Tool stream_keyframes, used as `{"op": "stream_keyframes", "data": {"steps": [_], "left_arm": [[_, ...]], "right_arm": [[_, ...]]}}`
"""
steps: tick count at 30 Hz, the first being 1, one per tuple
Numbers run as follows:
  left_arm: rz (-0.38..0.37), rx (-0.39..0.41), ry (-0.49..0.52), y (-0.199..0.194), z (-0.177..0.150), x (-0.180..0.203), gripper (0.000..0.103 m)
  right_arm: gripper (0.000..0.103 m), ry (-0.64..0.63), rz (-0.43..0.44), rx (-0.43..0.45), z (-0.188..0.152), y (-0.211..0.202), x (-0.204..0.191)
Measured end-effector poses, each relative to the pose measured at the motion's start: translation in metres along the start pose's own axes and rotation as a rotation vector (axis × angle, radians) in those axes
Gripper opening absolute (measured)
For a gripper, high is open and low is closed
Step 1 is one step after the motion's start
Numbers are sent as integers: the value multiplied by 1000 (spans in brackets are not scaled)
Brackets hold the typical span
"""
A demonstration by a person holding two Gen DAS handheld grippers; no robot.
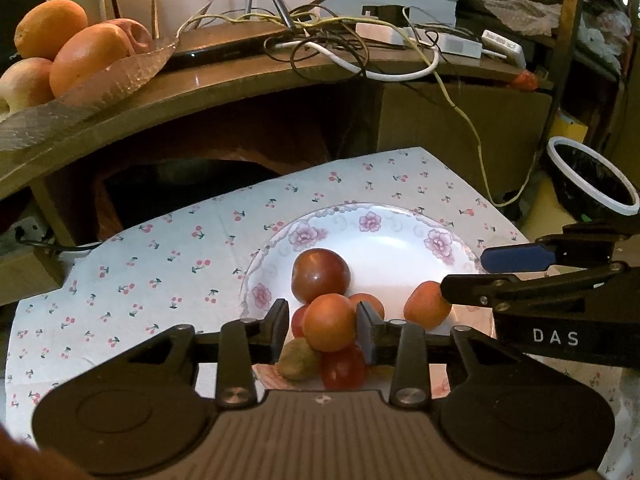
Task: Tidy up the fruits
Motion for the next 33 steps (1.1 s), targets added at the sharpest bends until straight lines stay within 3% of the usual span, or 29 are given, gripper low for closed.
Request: {"op": "stream_keyframes", "data": {"steps": [21, 33], "left_arm": [[91, 23, -49, -39, -20, 0, 64], [120, 21, -102, -68, -47, 11, 81]], "right_arm": [[42, 0, 2, 13, -5, -23, -4], [43, 67, 9, -16, -34, -48, -11]]}}
Point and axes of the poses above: each gripper's, at about its wrist camera, not at the fingertips, and y roughly the way its jaws point, x to its right, z to its top, the point moved 1 cm from there along y, roughly the way its jaws point, and after that the axes turned 7 degrees about z, right-handed, at the moved point
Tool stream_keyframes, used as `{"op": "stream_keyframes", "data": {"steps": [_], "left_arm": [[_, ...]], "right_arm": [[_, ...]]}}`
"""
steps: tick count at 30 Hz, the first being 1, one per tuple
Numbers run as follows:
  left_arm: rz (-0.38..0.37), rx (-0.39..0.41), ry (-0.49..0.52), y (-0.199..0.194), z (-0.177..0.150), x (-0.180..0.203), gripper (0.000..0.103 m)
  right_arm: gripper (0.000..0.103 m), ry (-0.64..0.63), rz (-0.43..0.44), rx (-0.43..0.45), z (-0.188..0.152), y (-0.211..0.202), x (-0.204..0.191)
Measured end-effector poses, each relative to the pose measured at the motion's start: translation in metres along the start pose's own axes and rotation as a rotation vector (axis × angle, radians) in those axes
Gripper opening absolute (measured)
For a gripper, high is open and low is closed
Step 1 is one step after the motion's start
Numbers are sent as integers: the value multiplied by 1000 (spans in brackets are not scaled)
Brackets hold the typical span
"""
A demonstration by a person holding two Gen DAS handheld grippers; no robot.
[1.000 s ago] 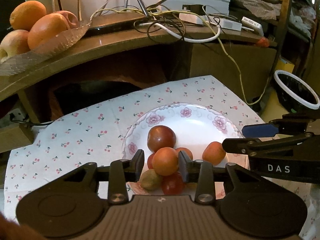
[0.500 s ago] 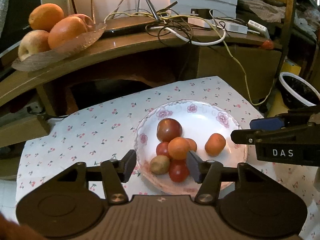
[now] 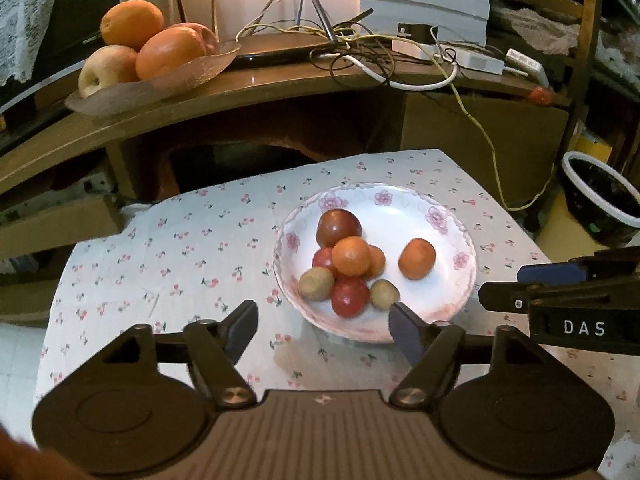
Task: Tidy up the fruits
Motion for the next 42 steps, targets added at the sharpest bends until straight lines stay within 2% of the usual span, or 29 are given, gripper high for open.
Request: {"op": "stream_keyframes", "data": {"steps": [7, 9, 13, 18, 30, 42], "left_arm": [[43, 19, -12, -22, -15, 1, 101], [51, 28, -11, -28, -18, 2, 103], [66, 35, 3, -38, -24, 7, 103], [120, 27, 56, -47, -36, 13, 103], [81, 15, -18, -74, -54, 4, 103], [68, 8, -41, -92, -76, 2, 103]], "right_arm": [[46, 19, -7, 22, -20, -27, -7], [46, 33, -8, 25, -25, -33, -7], [47, 48, -10, 31, -36, -45, -11], [47, 49, -16, 38, -45, -56, -15], [48, 40, -26, 45, -66, -74, -29], [48, 18, -33, 52, -88, -90, -44]]}}
Point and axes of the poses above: each gripper's, at about its wrist camera, not at the fingertips, and y roughly the way its jaws point, x to its right, z to its top, the point moved 1 cm from there along y, roughly the way its jaws point, and after that the axes turned 7 degrees about z, right-handed, at the moved point
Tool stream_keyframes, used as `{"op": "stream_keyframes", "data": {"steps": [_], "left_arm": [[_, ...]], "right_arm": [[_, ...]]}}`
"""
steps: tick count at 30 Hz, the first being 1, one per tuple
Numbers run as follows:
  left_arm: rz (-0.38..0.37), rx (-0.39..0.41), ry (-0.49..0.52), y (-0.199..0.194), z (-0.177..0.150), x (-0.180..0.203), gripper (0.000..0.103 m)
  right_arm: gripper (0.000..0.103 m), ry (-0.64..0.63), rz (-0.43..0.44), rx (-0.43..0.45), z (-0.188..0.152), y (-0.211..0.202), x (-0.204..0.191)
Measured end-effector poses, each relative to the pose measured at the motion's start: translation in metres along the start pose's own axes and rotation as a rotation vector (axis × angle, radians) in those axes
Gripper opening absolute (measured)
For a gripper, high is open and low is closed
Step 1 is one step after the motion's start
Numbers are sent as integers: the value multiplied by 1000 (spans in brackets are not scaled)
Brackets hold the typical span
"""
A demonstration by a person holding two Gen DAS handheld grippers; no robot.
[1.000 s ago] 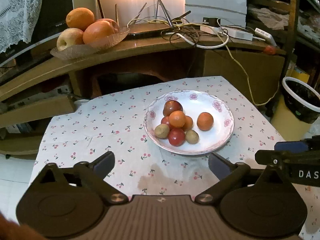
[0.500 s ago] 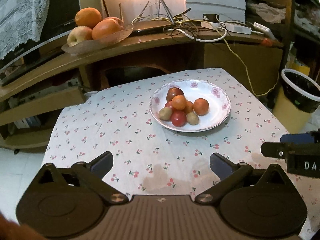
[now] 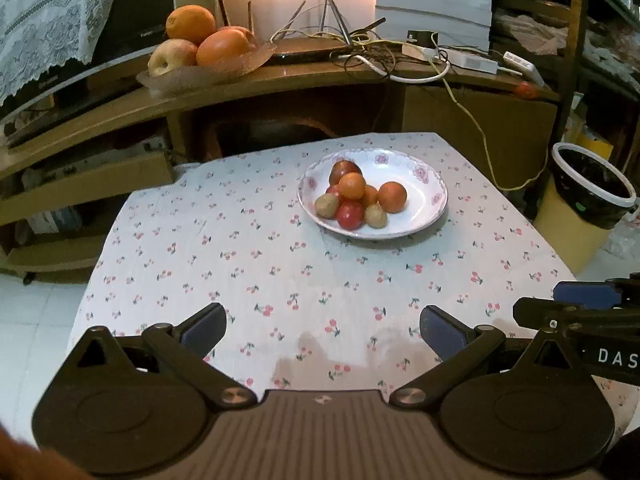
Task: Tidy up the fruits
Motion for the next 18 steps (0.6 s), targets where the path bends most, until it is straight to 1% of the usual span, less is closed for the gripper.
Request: {"op": "stream_keyframes", "data": {"steps": [14, 18], "left_arm": [[-5, -16, -4, -12, -20, -1, 103], [-6, -34, -7, -11, -23, 0, 103]], "right_arm": [[51, -30, -2, -8, -17, -10, -12], [51, -30, 0, -5, -19, -12, -15]]}}
Point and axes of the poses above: each gripper's, at about its wrist camera, not at the fingertips, and y roughly the way its jaws point, x to its right, z to its top, the point moved 1 cm from there along y, roughly the way its jaws point, and after that the axes turned 7 degrees about z, right-handed, at the moved point
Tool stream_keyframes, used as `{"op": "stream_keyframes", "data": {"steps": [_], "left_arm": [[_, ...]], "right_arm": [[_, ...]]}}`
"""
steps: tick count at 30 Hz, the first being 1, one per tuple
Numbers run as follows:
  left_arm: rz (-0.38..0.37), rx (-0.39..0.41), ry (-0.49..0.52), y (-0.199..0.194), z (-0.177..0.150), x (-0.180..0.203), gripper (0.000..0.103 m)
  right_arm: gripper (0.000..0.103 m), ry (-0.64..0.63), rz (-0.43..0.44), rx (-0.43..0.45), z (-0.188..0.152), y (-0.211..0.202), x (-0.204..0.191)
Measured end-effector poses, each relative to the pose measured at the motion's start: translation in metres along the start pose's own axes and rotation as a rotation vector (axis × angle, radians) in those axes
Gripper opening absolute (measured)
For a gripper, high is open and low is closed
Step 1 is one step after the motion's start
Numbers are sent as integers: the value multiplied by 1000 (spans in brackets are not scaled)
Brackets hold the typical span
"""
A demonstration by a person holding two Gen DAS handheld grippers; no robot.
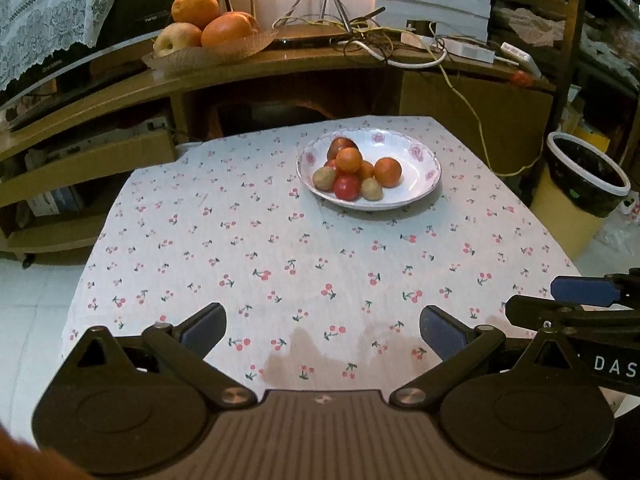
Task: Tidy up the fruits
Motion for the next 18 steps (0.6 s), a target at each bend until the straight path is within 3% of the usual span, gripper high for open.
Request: {"op": "stream_keyframes", "data": {"steps": [18], "left_arm": [[2, -14, 4, -1, -9, 3, 103]], "right_arm": [[51, -1, -4, -8, -6, -2, -3]]}}
Point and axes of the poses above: each gripper's, at about its wrist camera, not at the fingertips, and y roughly the way its jaws point, x to its right, z to its top, the point moved 1 cm from there along y, roughly the way its jaws point, and after that the axes turned 7 degrees about z, right-handed, at the moved point
